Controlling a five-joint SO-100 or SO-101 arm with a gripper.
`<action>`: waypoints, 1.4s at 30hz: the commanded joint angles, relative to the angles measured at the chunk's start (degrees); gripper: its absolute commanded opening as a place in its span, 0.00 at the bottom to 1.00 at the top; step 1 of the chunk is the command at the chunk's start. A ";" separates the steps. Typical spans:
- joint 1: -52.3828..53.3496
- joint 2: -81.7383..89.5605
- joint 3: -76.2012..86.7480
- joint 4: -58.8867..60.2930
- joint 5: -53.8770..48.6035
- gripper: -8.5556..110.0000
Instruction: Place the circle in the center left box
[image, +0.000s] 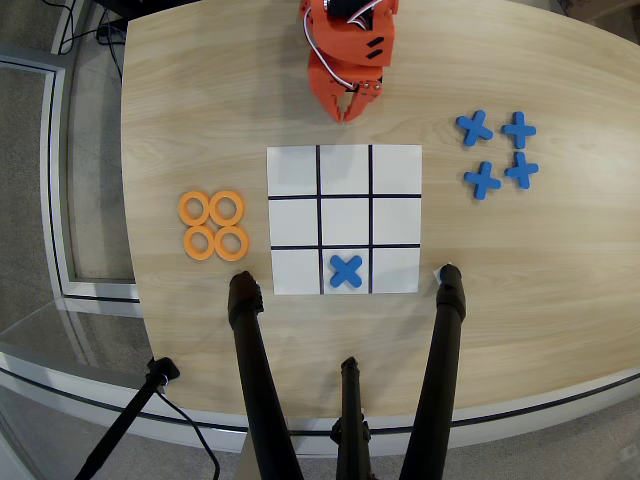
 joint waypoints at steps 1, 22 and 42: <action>-2.37 -1.58 -0.88 1.49 2.37 0.07; -1.23 -7.91 -7.73 1.41 2.20 0.13; 14.68 -47.37 -35.42 -18.98 2.37 0.24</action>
